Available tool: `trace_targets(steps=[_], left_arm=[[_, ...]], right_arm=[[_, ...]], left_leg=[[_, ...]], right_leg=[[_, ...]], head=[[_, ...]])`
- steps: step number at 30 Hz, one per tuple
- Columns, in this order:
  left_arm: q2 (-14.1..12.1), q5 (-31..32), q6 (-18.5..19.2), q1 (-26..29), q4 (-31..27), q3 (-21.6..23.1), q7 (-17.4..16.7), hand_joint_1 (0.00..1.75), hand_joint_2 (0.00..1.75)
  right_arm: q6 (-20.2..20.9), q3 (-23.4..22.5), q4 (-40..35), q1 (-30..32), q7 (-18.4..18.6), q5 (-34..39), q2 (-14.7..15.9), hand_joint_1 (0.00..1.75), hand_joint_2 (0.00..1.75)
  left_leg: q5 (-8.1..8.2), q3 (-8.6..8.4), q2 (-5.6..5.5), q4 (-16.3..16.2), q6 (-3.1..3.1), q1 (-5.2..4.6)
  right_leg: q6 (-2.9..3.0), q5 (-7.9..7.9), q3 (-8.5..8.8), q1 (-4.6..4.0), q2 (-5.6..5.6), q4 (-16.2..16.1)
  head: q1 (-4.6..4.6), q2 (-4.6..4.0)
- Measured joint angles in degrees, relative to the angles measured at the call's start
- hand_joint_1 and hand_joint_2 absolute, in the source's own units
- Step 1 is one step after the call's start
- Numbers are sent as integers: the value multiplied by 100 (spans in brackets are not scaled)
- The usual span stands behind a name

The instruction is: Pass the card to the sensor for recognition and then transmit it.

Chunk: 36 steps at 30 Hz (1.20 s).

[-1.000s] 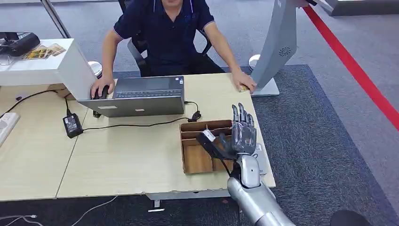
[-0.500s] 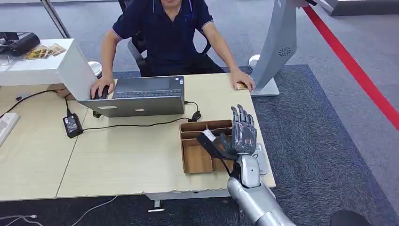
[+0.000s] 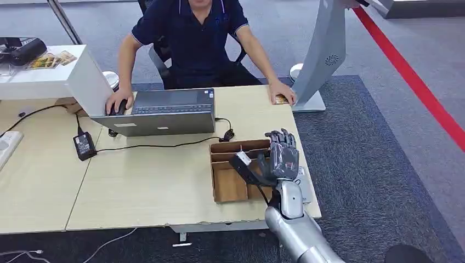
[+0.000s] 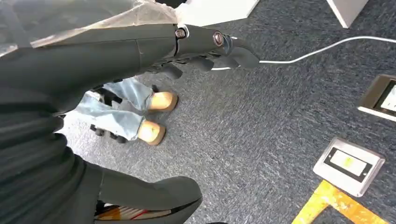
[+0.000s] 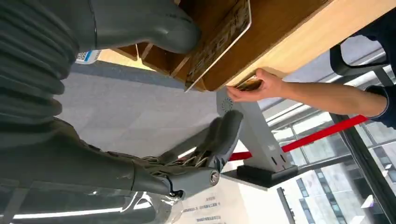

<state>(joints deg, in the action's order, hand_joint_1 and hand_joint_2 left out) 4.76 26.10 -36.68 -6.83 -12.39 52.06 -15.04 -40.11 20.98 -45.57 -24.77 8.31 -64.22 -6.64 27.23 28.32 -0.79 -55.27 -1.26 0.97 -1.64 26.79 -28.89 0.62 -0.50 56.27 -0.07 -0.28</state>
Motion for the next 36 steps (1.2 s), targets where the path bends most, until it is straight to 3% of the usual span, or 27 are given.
trace_targets(steps=[10, 13, 21, 25, 29, 36], left_arm=[[0, 0, -2, -1, 0, 2, 2, 0, 175], [0, -2, 0, -1, 0, 2, 2, 0, 175], [-2, -11, 0, -2, 0, 2, 4, 0, 175], [0, -11, 0, -3, 0, 2, 4, 0, 175], [0, -11, 0, -3, 0, 2, 4, 0, 175], [0, -9, 0, -4, 0, 2, 4, 0, 175]], right_arm=[[0, 0, 9, 0, 0, 0, 0, 72, 175], [0, 0, 11, 0, 0, 2, 0, 61, 175], [0, 0, 61, -2, -4, 46, -2, 58, 175], [0, 0, 77, -6, -9, 50, -2, 58, 175], [0, 0, 87, -14, -9, 54, -2, 70, 175], [0, 0, 94, -13, -9, 59, -2, 68, 175]], left_leg=[[0, 0, 0, 0, 0, 0], [0, 0, 0, 0, 0, 0], [0, 0, 0, 0, 0, 0], [0, 0, 0, 0, 0, 0], [0, -1, 0, 0, 0, 0], [0, -1, 0, 0, 0, 0]], right_leg=[[0, 0, 0, 0, 0, 0], [0, 0, 0, 0, 0, 0], [0, 0, 1, 0, 0, 0], [0, 0, 1, 0, 0, 0], [0, 0, 1, 0, 0, 0], [0, 0, 1, 0, 0, 0]], head=[[0, 0], [0, 0], [0, 0], [0, 0], [0, 0], [0, 0]])
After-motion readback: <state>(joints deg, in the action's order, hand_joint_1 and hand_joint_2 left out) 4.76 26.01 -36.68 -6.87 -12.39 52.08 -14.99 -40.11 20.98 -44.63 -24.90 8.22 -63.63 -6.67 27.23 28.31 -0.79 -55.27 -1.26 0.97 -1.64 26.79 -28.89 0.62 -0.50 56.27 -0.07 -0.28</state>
